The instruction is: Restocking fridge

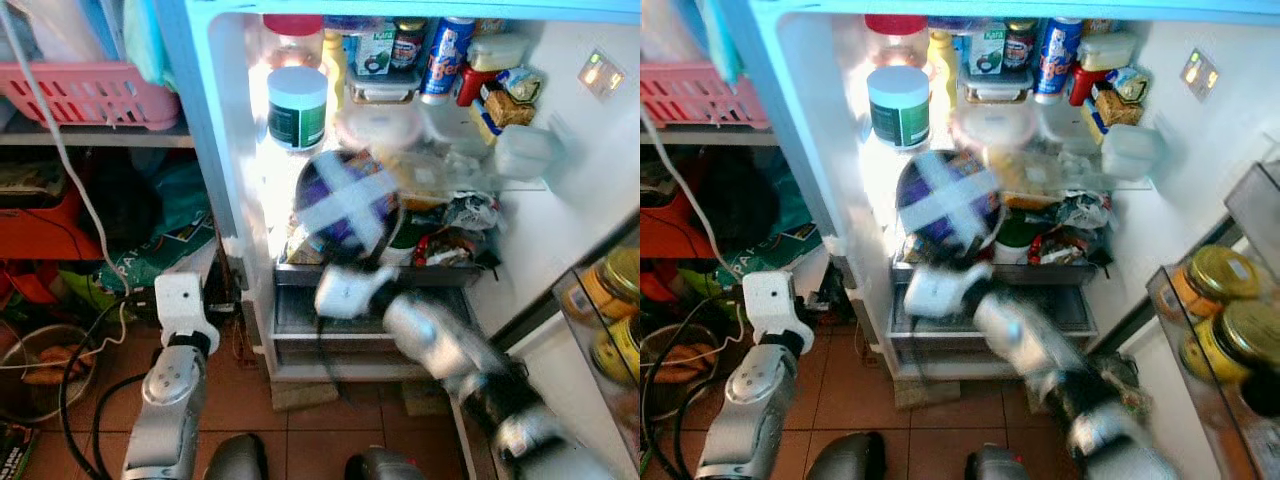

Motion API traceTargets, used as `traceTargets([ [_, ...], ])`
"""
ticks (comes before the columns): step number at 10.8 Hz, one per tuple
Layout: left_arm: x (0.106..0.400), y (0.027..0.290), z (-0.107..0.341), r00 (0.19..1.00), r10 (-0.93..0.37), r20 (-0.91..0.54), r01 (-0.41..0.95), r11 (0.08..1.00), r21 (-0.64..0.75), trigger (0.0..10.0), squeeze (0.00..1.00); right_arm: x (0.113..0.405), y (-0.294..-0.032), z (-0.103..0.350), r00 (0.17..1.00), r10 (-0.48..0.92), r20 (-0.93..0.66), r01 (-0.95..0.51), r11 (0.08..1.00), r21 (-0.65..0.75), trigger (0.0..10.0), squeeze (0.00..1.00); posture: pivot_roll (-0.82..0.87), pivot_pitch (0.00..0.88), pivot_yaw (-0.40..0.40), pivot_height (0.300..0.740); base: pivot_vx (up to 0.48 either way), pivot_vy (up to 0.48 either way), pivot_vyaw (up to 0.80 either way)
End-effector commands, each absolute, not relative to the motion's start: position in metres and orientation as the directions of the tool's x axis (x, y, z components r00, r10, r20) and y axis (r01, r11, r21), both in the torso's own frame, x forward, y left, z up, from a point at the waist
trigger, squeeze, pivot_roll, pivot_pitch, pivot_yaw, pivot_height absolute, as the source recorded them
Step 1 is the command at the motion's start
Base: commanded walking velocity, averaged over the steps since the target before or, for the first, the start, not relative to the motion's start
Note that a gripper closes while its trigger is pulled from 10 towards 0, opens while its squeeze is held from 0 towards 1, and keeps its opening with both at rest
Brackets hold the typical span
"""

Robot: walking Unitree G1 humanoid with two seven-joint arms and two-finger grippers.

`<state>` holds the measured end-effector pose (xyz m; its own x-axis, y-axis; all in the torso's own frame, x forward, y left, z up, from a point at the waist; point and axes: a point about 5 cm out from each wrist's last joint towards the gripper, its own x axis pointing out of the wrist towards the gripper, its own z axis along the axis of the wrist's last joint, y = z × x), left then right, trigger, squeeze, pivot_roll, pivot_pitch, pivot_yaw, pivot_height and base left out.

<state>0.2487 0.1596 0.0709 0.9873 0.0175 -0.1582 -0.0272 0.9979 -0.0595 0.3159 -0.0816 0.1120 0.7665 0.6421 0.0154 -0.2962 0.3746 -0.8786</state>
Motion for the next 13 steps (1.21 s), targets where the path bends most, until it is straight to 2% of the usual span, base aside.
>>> traceTargets([
  [1, 0.247, 0.161, 0.073, 0.988, 0.012, -0.157, -0.021, 0.998, -0.058, 10.0, 0.0, 0.324, -0.084, 0.121, 0.782, 0.622, 0.05, -0.255, 0.392, -0.884, 10.0, 0.0, 0.04, 0.132, -0.009, 0.74, 0.0, 0.0, 0.0],
  [2, 0.246, 0.161, 0.074, 0.987, 0.009, -0.158, -0.018, 0.998, -0.056, 10.0, 0.0, 0.33, -0.082, 0.124, 0.782, 0.623, 0.037, -0.254, 0.372, -0.893, 10.0, 0.0, 0.05, 0.136, -0.008, 0.74, 0.0, 0.0, 0.0],
  [3, 0.243, 0.164, 0.076, 0.987, 0.013, -0.159, -0.019, 0.999, -0.031, 10.0, 0.0, 0.352, -0.082, 0.132, 0.813, 0.583, -0.006, -0.232, 0.315, -0.92, 10.0, 0.0, 0.08, 0.146, -0.007, 0.74, 0.0, 0.0, 0.0],
  [4, 0.237, 0.17, 0.078, 0.986, 0.026, -0.162, -0.03, 0.999, -0.017, 10.0, 0.0, 0.365, -0.084, 0.138, 0.839, 0.544, -0.029, -0.228, 0.302, -0.926, 10.0, 0.0, 0.12, 0.162, -0.009, 0.74, 0.0, 0.0, 0.0],
  [6, 0.219, 0.182, 0.079, 0.98, 0.065, -0.186, -0.065, 0.998, 0.005, 10.0, 0.0, 0.381, -0.09, 0.151, 0.882, 0.47, -0.042, -0.225, 0.339, -0.914, 10.0, 0.0, 0.17, 0.19, -0.003, 0.74, 0.0, 0.0, 0.0],
  [10, 0.206, 0.186, 0.085, 0.976, 0.056, -0.213, -0.052, 0.998, 0.021, 10.0, 0.0, 0.399, -0.106, 0.169, 0.929, 0.367, -0.052, -0.197, 0.37, -0.908, 10.0, 0.0, 0.2, 0.207, 0.025, 0.74, 0.0, 0.0, 0.0],
  [13, 0.208, 0.185, 0.087, 0.975, 0.045, -0.219, -0.041, 0.999, 0.023, 10.0, 0.0, 0.407, -0.126, 0.173, 0.955, 0.255, -0.15, -0.228, 0.313, -0.922, 10.0, 0.0, 0.2, 0.205, 0.023, 0.74, 0.0, 0.0, 0.0],
])
